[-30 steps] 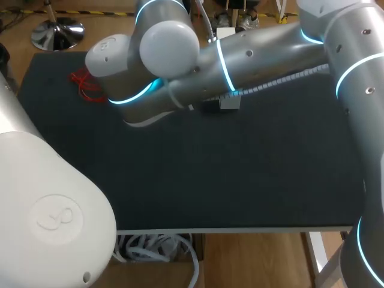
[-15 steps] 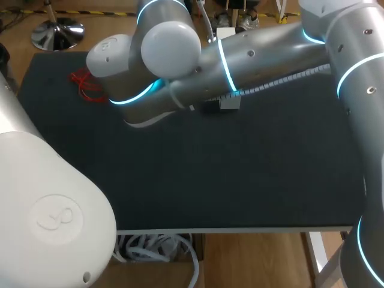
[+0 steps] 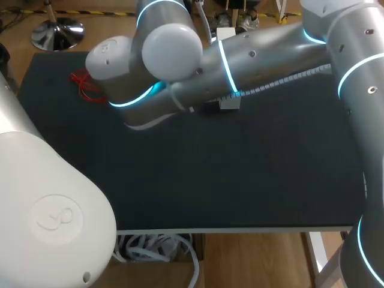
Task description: Grab the tape and strap the tape.
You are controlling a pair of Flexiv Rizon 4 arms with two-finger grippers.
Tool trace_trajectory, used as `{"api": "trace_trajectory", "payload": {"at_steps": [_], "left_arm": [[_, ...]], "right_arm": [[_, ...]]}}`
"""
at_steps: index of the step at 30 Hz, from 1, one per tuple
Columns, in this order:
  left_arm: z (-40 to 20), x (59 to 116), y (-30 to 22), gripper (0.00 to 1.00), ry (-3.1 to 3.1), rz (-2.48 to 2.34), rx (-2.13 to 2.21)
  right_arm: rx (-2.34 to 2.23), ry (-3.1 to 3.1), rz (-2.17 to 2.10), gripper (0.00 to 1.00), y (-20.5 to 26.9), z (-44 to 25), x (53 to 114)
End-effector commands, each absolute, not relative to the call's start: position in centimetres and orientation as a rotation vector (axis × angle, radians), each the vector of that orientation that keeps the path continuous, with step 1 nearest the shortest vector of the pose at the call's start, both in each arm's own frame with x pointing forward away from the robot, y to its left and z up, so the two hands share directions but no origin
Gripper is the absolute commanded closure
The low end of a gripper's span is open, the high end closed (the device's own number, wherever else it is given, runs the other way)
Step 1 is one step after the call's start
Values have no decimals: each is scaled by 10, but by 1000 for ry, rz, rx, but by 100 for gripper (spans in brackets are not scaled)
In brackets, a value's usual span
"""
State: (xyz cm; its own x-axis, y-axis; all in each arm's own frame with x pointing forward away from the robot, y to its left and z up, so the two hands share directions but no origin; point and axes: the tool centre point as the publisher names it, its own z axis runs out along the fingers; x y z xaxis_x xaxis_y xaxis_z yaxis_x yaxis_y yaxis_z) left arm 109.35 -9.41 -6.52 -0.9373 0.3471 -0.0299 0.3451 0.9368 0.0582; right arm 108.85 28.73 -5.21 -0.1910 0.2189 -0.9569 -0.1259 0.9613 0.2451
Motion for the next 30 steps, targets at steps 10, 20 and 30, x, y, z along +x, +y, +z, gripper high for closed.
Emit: {"api": "trace_trajectory", "payload": {"at_steps": [10, 20, 30], "left_arm": [[-64, 1094, -95, 100, 3055, 86, 545], [-64, 1094, -95, 100, 3055, 86, 545], [-64, 1094, -95, 100, 3055, 86, 545]], "right_arm": [[45, 1749, 395, 84, 283, -45, 1067], [37, 1754, 444, 92, 263, -45, 1051], [46, 1742, 452, 75, 239, -44, 1044]]}}
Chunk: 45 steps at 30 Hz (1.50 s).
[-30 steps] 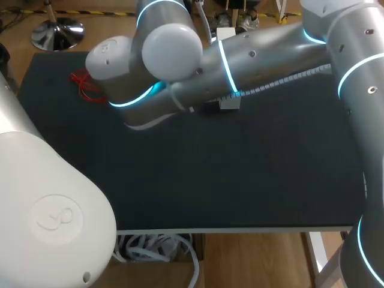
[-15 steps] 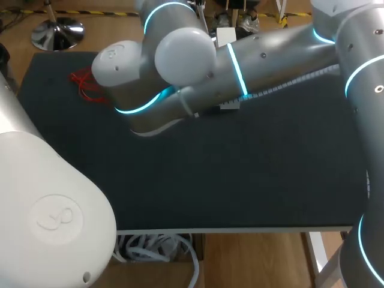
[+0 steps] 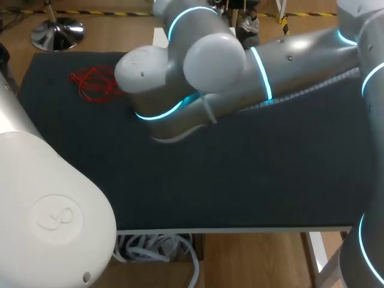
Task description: Grab the tape and strap the tape.
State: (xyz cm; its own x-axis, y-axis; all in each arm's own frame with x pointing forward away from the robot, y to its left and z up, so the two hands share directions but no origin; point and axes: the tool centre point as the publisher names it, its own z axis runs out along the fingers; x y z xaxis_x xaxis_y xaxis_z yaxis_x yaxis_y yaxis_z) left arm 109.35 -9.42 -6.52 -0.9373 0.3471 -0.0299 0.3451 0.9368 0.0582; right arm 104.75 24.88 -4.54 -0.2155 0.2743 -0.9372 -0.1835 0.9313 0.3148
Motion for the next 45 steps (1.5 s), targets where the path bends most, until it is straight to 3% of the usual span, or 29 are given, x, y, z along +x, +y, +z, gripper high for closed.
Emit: {"api": "trace_trajectory", "payload": {"at_steps": [1, 2, 29, 45], "left_arm": [[-64, 1094, -95, 100, 3055, 86, 545], [-64, 1094, -95, 100, 3055, 86, 545], [-68, 1099, -91, 100, 3049, 163, 534], [-127, 1142, 12, 100, 3267, 771, 289]], "right_arm": [[44, 1744, 465, 44, 238, -44, 1044], [41, 1744, 474, 0, 238, -45, 1044], [33, 1750, 516, 0, 238, -47, 1043], [33, 1750, 516, 0, 238, -47, 1043]]}}
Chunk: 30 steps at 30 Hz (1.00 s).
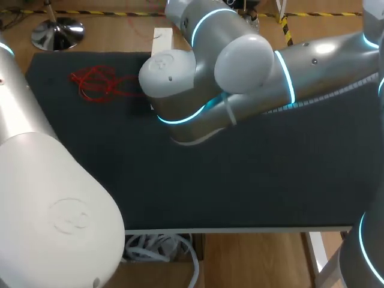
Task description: Grab the tape and strap the tape.
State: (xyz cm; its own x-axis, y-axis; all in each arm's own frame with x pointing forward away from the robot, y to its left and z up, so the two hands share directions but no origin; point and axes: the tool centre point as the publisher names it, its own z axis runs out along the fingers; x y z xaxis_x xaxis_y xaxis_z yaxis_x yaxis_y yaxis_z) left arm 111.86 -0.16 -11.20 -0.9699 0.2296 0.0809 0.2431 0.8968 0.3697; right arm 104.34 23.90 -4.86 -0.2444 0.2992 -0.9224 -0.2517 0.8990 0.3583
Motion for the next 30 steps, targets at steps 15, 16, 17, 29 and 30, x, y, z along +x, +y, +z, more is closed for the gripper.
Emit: {"api": "trace_trajectory", "payload": {"at_steps": [15, 16, 17, 29, 30], "left_arm": [[-150, 1160, 90, 100, -2515, -788, -214], [-153, 1159, 93, 100, -2500, -785, -217], [-156, 1158, 96, 100, -2506, -775, -203], [-161, 1157, 100, 0, -2537, -726, -186], [-161, 1157, 100, 0, -2537, -726, -186]], "right_arm": [[33, 1750, 516, 0, 238, -47, 1043], [33, 1750, 516, 0, 238, -47, 1043], [33, 1750, 516, 0, 238, -47, 1043], [33, 1750, 516, 0, 238, -47, 1043], [33, 1750, 516, 0, 238, -47, 1043]]}}
